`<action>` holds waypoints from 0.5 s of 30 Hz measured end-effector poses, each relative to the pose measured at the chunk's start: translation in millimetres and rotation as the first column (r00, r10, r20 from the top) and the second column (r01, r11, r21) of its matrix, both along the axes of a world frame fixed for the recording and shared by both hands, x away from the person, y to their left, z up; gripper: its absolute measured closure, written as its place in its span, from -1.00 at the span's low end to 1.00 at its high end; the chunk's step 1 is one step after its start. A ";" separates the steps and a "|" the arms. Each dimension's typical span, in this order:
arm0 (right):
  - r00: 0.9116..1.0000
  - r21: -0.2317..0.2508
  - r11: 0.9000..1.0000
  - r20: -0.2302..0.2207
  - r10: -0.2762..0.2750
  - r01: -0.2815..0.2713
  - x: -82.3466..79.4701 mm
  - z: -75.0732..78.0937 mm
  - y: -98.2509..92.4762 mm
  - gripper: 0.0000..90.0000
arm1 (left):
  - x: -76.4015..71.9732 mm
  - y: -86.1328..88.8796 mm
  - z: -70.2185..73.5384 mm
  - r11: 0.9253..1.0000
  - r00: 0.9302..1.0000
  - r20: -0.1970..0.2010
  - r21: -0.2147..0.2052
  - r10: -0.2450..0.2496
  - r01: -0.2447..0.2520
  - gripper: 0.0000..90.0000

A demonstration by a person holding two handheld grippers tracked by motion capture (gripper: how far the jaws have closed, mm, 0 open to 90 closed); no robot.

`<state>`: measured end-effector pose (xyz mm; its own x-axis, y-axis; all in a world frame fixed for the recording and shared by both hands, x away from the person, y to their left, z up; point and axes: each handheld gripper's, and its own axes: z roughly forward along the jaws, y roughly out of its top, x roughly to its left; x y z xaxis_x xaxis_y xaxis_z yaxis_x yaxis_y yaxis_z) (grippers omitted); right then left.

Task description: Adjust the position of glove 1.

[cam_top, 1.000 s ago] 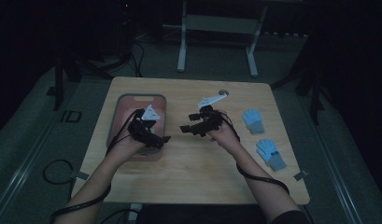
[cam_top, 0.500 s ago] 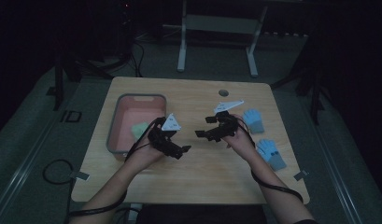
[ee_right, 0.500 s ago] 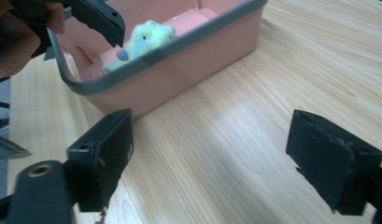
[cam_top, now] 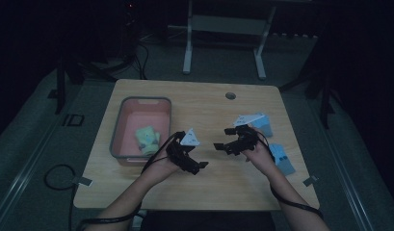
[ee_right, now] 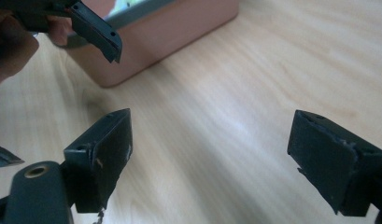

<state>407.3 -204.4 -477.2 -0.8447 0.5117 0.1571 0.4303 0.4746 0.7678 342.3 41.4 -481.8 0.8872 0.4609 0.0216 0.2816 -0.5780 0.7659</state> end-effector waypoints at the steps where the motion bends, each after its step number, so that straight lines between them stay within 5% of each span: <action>1: 1.000 0.000 1.000 -0.005 -0.002 0.002 -0.7 -1.5 -1.9 -0.69 | -0.7 -1.7 -1.9 1.000 1.000 0.004 0.007 -0.010 0.010 -0.88; 15: 0.998 -0.045 0.997 -0.005 -0.068 0.068 -12.5 -22.9 -38.8 -0.69 | -8.5 -16.8 -34.3 0.999 0.997 -0.065 -0.033 -0.034 0.032 -0.96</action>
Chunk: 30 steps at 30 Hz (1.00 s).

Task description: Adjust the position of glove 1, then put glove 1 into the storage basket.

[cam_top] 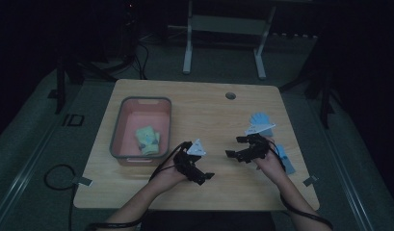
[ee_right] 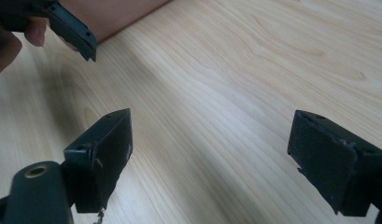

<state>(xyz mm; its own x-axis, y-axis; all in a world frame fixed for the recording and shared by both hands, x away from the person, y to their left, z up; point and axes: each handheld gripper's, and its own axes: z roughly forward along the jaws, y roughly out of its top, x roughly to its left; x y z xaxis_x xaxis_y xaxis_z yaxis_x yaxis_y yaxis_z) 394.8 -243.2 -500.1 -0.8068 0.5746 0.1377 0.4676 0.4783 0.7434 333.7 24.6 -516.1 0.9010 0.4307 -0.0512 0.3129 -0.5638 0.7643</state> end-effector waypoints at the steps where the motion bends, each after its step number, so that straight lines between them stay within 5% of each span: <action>1: 1.000 -0.002 1.000 -0.001 -0.003 0.003 -1.1 -1.4 -1.8 -0.69 | -0.4 0.0 -2.7 1.000 1.000 -0.005 -0.004 -0.004 0.004 -0.96; 15: 0.997 0.040 0.996 -0.024 -0.077 0.078 -18.4 -11.7 -34.2 -0.71 | -11.9 4.8 -29.4 0.999 0.998 0.051 -0.003 0.037 -0.037 -0.96; 20: 0.994 0.030 0.994 0.026 -0.108 0.107 -24.1 -13.4 -46.1 -0.57 | -14.4 4.9 -34.4 0.999 0.997 0.067 0.014 0.041 -0.042 -0.96; 30: 0.960 0.021 0.968 0.122 -0.251 0.250 -18.4 -3.8 -83.9 -0.10 | -15.2 7.7 -38.2 0.999 0.995 0.088 -0.003 0.054 -0.054 -0.96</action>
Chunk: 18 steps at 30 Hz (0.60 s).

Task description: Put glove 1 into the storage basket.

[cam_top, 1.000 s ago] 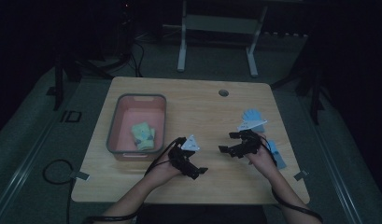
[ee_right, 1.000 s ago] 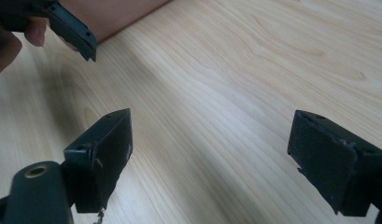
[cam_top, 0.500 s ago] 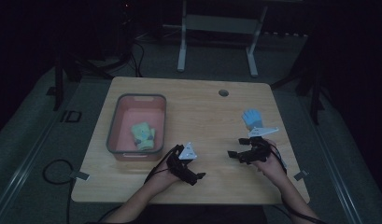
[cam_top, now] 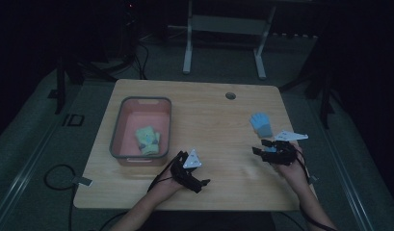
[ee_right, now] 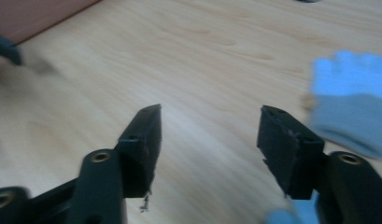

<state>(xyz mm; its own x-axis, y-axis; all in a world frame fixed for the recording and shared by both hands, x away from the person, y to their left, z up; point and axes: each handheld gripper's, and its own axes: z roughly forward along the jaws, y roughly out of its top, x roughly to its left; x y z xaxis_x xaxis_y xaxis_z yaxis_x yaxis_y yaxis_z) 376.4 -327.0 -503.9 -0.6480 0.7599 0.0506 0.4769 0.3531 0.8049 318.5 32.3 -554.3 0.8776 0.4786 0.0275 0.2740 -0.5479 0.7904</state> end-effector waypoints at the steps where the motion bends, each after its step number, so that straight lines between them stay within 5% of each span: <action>1: 1.000 -0.003 1.000 0.003 -0.014 0.014 1.8 1.1 -3.2 -0.07 | -0.2 -0.1 -0.3 1.000 1.000 0.002 0.007 -0.003 0.003 -0.96; 11: 0.992 -0.014 0.992 0.018 -0.121 0.122 27.6 8.0 -25.2 0.27 | -3.3 0.5 0.0 1.000 0.999 0.038 -0.002 0.013 -0.013 -0.96; 18: 0.985 -0.036 0.985 -0.017 -0.169 0.168 67.8 3.6 -33.8 0.42 | -3.4 2.4 0.9 1.000 0.999 0.040 -0.014 0.015 -0.015 -0.96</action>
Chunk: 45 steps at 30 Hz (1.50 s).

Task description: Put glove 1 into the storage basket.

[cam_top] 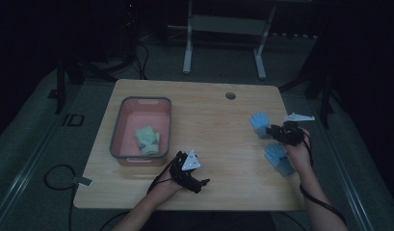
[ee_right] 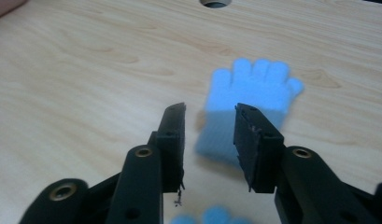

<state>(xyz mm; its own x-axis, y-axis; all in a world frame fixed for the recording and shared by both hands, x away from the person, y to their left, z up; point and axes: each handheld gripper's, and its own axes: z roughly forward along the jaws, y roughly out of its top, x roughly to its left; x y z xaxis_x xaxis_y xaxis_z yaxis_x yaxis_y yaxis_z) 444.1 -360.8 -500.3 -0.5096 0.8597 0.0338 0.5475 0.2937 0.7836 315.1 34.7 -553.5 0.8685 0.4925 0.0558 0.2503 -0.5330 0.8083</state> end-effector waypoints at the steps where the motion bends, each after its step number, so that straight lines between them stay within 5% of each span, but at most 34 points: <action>1: 1.000 0.000 1.000 0.000 0.000 0.000 0.0 0.0 0.0 0.42 | 0.0 0.0 0.0 1.000 1.000 0.000 0.000 0.000 0.000 -0.96; 8: 0.997 -0.023 0.999 -0.064 -0.034 0.033 38.0 -14.7 -0.1 0.38 | -0.9 1.6 1.6 1.000 1.000 0.005 -0.011 0.001 -0.001 -0.96; 20: 0.995 -0.132 0.991 -0.094 -0.032 0.019 68.7 -36.5 13.3 0.28 | 0.6 3.1 0.8 1.000 1.000 0.013 -0.005 -0.002 0.002 -0.96; 25: 0.993 -0.130 0.991 -0.109 -0.039 0.025 69.8 -42.4 15.8 0.32 | 0.0 2.4 0.7 1.000 1.000 0.016 -0.006 -0.004 0.004 -0.96; 30: 0.992 -0.106 0.993 -0.115 -0.055 0.043 68.6 -43.4 14.9 0.56 | -0.6 1.8 0.3 1.000 1.000 0.019 -0.003 -0.006 0.006 -0.96; 31: 0.989 -0.100 0.994 -0.133 -0.065 0.051 68.5 -42.3 17.4 0.76 | -0.5 1.8 0.2 1.000 1.000 0.019 -0.004 -0.007 0.007 -0.96; 36: 0.988 -0.113 0.992 -0.139 -0.070 0.054 68.5 -41.0 20.3 0.82 | -0.9 2.0 0.0 1.000 1.000 0.028 -0.002 -0.001 0.001 -0.96; 45: 0.989 -0.070 0.993 -0.111 -0.101 0.094 48.5 -13.6 27.5 0.95 | -1.4 1.7 -0.1 1.000 1.000 0.027 0.004 -0.002 0.001 -0.96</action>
<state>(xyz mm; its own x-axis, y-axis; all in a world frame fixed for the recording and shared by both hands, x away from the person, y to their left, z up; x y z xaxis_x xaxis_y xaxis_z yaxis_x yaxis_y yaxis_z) 492.7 -333.3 -513.9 -0.4193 0.9073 0.0302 0.6607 0.2822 0.6956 313.8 36.5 -553.6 0.8674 0.4909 0.0813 0.2272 -0.5362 0.8130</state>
